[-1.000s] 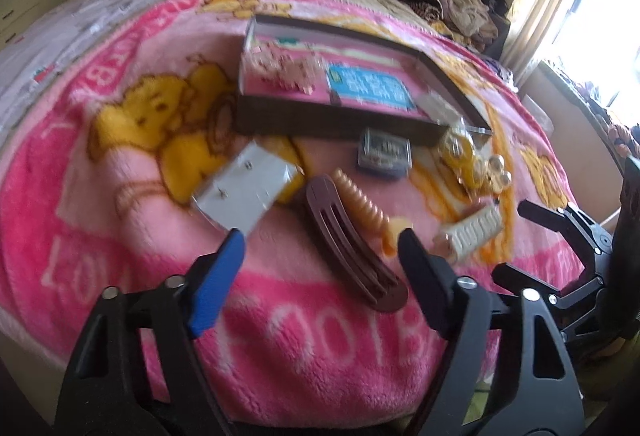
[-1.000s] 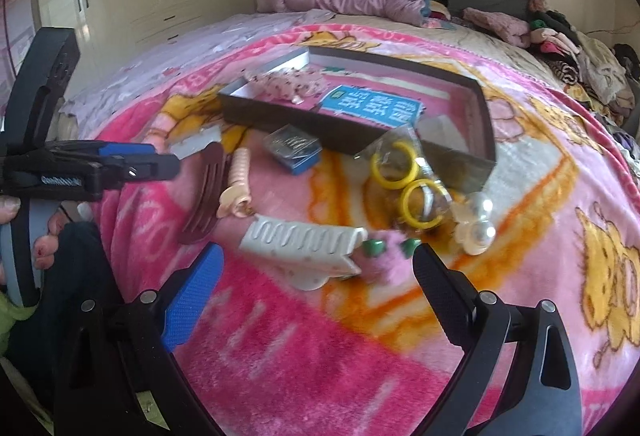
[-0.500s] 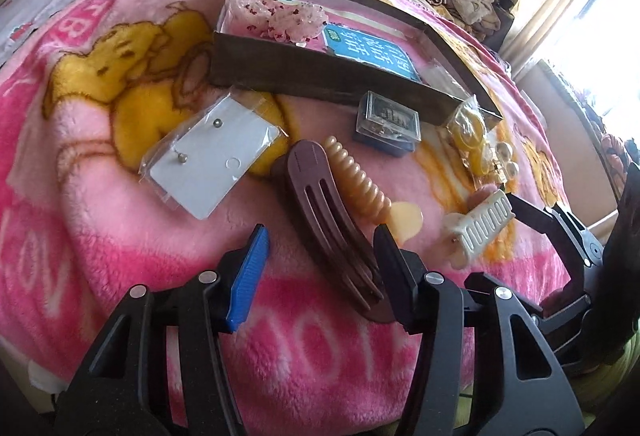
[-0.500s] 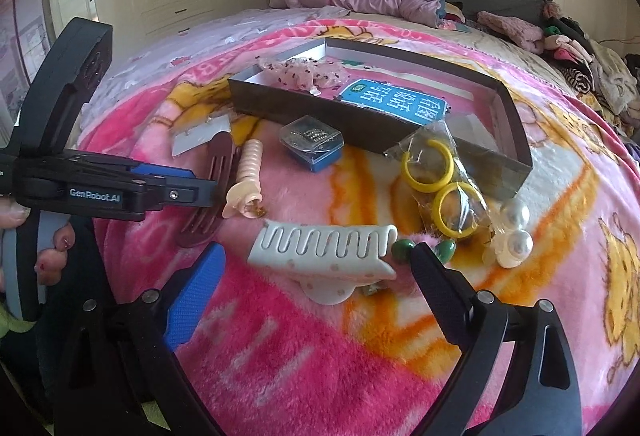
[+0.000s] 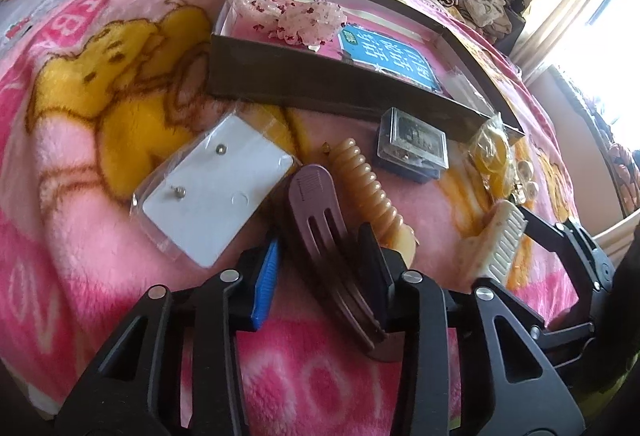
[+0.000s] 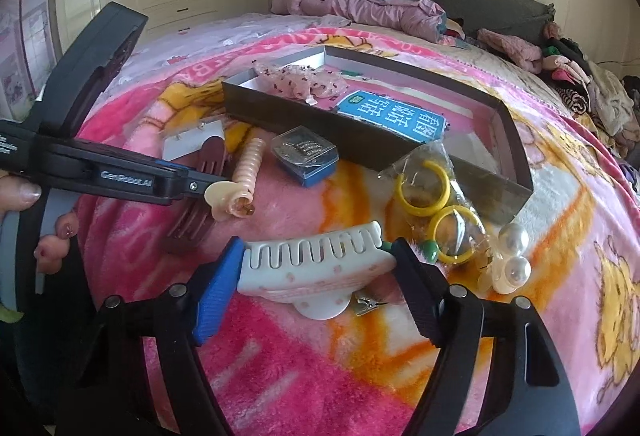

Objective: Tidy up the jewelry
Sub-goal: 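Grasp the brown hair clip with the left gripper while the right grasps the white claw clip, then carry the brown clip into the tray with the left gripper while the right places the claw clip there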

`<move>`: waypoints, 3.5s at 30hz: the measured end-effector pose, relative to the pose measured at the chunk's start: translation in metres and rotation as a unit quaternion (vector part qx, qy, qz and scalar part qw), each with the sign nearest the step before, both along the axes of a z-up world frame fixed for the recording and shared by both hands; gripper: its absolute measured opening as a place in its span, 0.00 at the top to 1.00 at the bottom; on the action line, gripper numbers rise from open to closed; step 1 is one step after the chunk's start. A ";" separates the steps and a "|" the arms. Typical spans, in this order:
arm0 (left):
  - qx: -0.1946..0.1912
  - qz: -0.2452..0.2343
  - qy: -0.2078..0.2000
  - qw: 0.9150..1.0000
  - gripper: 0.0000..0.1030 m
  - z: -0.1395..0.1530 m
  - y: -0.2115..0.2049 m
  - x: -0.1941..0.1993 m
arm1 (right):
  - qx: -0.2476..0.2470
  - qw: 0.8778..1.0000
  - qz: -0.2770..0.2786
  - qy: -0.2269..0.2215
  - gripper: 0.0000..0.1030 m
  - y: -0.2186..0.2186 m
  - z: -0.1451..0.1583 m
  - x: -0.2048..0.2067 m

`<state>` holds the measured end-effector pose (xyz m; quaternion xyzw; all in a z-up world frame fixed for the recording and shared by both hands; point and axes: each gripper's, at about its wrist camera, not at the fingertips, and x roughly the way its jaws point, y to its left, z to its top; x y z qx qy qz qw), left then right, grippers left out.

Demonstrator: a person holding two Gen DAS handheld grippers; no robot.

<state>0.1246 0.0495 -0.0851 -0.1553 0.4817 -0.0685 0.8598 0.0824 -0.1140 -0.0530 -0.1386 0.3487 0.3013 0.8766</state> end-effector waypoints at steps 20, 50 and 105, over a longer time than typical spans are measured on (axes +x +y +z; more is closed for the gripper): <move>0.001 -0.018 -0.064 0.998 0.79 0.037 -0.003 -0.028 | 0.046 0.998 -0.042 -0.001 0.31 -0.045 0.037 0.003; -0.002 -0.017 -0.110 0.994 0.79 0.078 -0.006 0.006 | 0.065 0.990 -0.119 -0.036 0.31 -0.087 0.072 0.042; 0.011 -0.018 -0.125 0.992 0.79 0.063 0.017 0.129 | 0.031 0.987 -0.147 -0.049 0.31 -0.040 0.068 0.173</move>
